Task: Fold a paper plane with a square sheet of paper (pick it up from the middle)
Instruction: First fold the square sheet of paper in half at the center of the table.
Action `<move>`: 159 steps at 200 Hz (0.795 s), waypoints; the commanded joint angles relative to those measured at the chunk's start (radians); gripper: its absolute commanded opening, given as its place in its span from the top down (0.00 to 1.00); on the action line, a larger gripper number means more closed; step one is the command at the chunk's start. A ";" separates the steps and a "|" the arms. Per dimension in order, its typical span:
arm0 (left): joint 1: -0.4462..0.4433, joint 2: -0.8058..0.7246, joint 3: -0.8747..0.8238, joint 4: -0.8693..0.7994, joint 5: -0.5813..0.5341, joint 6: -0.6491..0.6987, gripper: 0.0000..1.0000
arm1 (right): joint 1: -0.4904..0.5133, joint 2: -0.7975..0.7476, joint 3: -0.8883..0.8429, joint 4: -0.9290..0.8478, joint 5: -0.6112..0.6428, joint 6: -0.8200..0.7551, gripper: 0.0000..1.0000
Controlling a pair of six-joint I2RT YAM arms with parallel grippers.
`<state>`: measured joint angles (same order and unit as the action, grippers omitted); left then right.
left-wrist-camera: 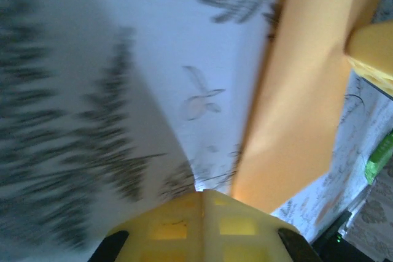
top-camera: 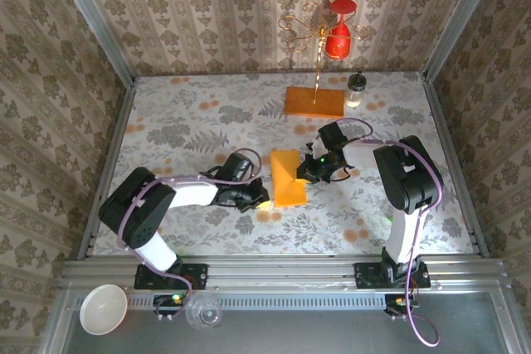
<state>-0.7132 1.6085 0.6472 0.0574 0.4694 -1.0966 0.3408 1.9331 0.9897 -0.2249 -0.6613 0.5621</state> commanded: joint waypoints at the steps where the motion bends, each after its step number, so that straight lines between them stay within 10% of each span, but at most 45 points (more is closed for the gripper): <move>1: 0.017 -0.065 0.033 -0.096 -0.028 0.023 0.96 | 0.033 0.205 -0.089 -0.143 0.410 0.027 1.00; 75: -0.078 0.154 0.255 -0.019 0.031 0.043 0.96 | 0.033 0.198 -0.095 -0.137 0.409 0.035 1.00; 159: -0.130 0.094 0.038 -0.142 -0.057 0.111 0.96 | 0.035 0.204 -0.091 -0.130 0.427 0.045 1.00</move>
<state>-0.8291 1.7367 0.7921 0.0380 0.4435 -1.0164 0.3420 1.9331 0.9897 -0.2245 -0.6579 0.5808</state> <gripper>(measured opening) 0.066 0.066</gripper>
